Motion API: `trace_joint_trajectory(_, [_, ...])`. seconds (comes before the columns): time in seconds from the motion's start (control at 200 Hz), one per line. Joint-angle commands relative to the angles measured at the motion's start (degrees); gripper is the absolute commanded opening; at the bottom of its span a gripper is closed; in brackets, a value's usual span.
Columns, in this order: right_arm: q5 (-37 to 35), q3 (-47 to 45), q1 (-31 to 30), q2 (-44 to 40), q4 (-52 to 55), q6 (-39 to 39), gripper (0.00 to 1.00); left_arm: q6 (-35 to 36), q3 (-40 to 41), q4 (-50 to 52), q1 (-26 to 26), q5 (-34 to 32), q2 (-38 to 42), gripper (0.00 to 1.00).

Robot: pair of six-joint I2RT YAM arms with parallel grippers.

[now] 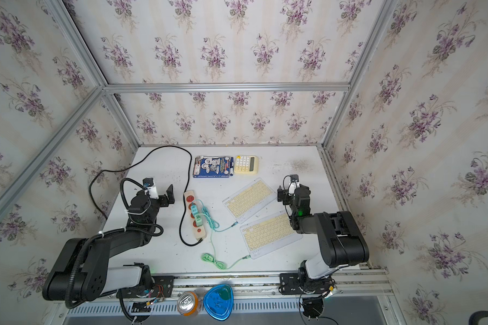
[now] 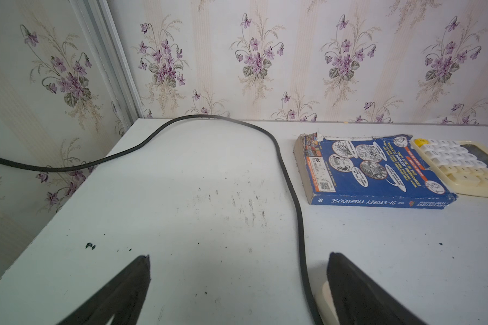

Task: Unplug the wireless keyboard
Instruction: Pick up the keyboard from the center of the board.

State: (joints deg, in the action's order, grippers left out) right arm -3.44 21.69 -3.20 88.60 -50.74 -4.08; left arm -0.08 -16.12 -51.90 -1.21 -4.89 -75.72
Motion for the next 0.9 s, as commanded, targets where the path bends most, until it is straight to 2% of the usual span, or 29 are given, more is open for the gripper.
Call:
trace_joint_trajectory(0.0, [0.0,0.4,0.0,0.1,-1.6,-0.1,1.0,0.8,-0.4,-0.9,0.0,0.1,0.0,1.0])
trace_joint_trajectory(0.285, [1.2,-1.5,0.0,-0.2,-4.4,-0.7,1.0,0.9,-0.3,-1.0,-0.1,0.2,0.1,1.0])
trace_joint_trajectory(0.535, [-5.6,-11.2,0.0,1.7,-25.4,1.6,1.0,2.1,-0.1,-1.1,0.0,3.0,0.5,1.0])
trace_joint_trajectory(0.754, [-4.2,-9.7,0.0,1.3,-22.1,1.1,1.0,2.4,0.7,-1.6,-0.4,2.3,2.3,1.0])
trace_joint_trajectory(0.819, [-4.5,-9.7,0.0,0.1,-21.3,1.3,1.0,1.8,0.3,3.1,-1.2,-0.7,7.4,1.0])
trace_joint_trajectory(0.894, [-5.8,-8.4,-0.6,-5.0,-13.9,1.1,1.0,-3.0,-4.2,18.8,-1.6,-4.7,14.1,1.0])
